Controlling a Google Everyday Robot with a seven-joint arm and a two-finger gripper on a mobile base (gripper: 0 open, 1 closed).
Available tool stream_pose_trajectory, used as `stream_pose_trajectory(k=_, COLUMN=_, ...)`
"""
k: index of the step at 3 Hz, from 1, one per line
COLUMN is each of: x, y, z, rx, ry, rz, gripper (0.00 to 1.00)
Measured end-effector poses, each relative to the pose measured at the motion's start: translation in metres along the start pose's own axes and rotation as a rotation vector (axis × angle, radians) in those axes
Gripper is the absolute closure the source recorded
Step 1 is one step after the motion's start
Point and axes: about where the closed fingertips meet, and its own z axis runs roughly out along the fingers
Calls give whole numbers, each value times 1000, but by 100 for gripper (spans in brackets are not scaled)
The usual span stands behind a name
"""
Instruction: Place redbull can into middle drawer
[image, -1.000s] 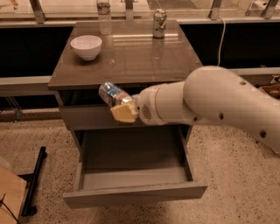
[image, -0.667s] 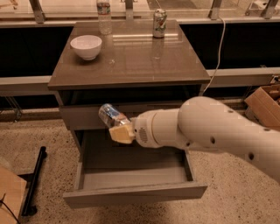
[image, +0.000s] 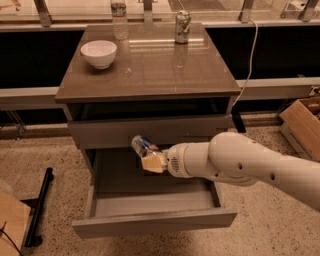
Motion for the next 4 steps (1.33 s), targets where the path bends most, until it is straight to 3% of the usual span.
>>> stream_pose_trajectory(k=1, x=26, y=-48, z=16, rx=0, ry=8, rz=73, gripper=100)
stream_pose_trajectory(k=3, x=39, y=-62, z=33, rx=14, ry=40, rz=105, gripper=100)
stream_pose_trajectory(k=4, x=57, y=-78, z=55, rx=-10, ry=84, rz=109, gripper=100)
